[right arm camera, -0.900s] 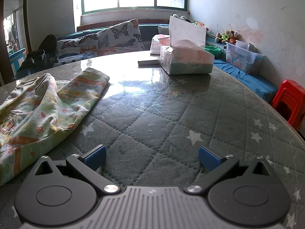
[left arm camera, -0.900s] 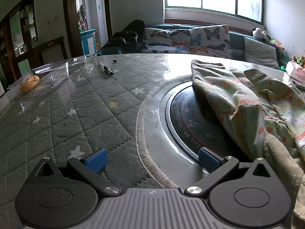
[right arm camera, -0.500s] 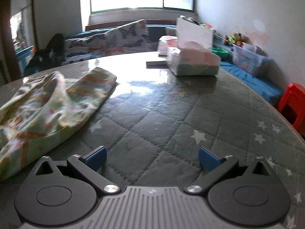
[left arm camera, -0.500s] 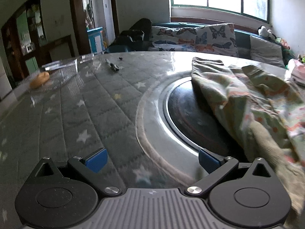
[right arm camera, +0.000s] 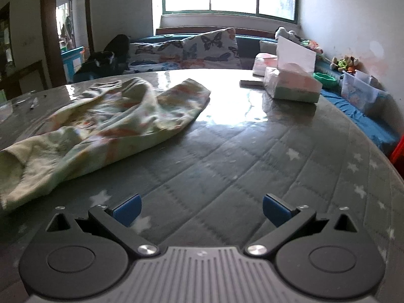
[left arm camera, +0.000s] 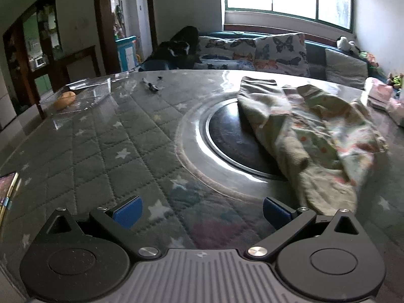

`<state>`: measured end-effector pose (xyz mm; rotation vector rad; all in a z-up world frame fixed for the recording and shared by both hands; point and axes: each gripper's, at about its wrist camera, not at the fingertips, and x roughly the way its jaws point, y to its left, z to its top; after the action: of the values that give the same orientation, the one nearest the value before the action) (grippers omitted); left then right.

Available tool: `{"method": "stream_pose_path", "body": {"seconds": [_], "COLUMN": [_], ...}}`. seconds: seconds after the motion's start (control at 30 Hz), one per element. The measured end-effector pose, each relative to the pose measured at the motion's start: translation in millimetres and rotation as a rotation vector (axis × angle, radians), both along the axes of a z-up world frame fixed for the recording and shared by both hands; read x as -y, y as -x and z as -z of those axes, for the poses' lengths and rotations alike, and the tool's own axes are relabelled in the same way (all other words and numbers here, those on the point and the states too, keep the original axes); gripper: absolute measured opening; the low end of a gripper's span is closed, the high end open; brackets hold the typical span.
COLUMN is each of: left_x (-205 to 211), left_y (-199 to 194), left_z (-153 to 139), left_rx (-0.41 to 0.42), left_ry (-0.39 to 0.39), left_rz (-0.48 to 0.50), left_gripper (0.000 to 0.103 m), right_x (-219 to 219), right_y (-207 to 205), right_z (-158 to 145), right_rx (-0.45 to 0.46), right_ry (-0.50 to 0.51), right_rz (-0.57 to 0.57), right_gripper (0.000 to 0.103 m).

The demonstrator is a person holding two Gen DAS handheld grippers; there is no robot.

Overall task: Fold clothes
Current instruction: 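Move both grippers toward the crumpled pale green shirt on the table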

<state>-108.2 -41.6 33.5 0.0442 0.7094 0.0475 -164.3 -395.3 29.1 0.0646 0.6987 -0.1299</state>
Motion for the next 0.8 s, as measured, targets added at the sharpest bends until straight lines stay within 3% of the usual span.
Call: {"method": "stream_pose_path", "body": {"seconds": [0.37,0.8], "left_x": [23,33], "left_y": [21,25], "left_z": [2,4], "left_rx": [-0.043,-0.065], "left_ry": [0.005,0.01], "left_rz": [0.031,0.038], "left_gripper": [0.103,0.103], "right_x": [-31,-49], "right_y": [32,35], "right_z": [-5,-7], "right_rx": [-0.003,-0.02], "right_ry": [-0.008,-0.008], "right_rz": [-0.046,-0.089], "right_gripper": [0.102,0.099]}}
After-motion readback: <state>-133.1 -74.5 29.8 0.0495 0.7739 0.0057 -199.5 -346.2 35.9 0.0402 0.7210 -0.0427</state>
